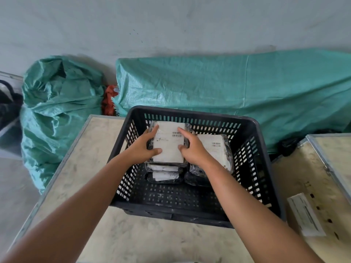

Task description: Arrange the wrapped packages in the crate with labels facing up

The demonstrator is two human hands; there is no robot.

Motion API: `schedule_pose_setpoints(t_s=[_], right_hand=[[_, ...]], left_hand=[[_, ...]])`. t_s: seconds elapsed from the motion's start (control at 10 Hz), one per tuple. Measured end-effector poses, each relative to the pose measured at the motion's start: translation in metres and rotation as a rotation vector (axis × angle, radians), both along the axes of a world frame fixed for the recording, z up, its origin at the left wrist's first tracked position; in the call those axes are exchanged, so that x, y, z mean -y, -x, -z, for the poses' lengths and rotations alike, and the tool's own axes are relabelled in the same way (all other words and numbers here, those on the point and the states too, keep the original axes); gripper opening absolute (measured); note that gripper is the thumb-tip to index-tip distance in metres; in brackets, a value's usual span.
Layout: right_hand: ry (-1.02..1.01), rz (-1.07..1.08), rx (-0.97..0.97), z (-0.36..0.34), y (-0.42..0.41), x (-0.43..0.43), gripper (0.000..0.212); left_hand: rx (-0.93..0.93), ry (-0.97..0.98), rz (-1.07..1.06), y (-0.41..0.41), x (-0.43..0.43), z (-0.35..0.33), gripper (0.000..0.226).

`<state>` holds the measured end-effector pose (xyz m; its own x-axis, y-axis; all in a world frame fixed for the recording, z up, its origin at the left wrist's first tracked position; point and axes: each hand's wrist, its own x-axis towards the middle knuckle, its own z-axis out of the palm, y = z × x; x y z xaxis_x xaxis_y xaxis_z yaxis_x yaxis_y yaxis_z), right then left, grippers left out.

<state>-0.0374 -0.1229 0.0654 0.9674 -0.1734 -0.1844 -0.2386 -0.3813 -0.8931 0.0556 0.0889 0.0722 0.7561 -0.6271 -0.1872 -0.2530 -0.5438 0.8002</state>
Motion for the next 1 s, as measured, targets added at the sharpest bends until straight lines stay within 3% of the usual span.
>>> schedule_pose_setpoints(t_s=[0.2,0.5,0.7,0.9,1.0], right_hand=[[0.151,-0.010,-0.095,0.021,-0.015,-0.014,0.077],[0.428,-0.147,-0.155,0.048,-0.016,-0.022,0.073],[0.405,-0.154,-0.222,0.047,-0.025,-0.015,0.081],[0.401,-0.107,-0.255,0.035,-0.025,-0.016,0.078],[0.291,-0.004,-0.128,0.017,-0.012,-0.011,0.068]], left_hand=[[-0.020,-0.127,-0.062,-0.002,0.011,0.033,0.095],[0.100,-0.267,0.117,-0.001,0.015,0.053,0.075],[0.034,-0.198,0.091,-0.006,0.017,0.049,0.080],[0.059,-0.422,0.151,-0.017,0.027,0.037,0.082],[0.123,-0.444,0.142,-0.008,0.031,0.023,0.080]])
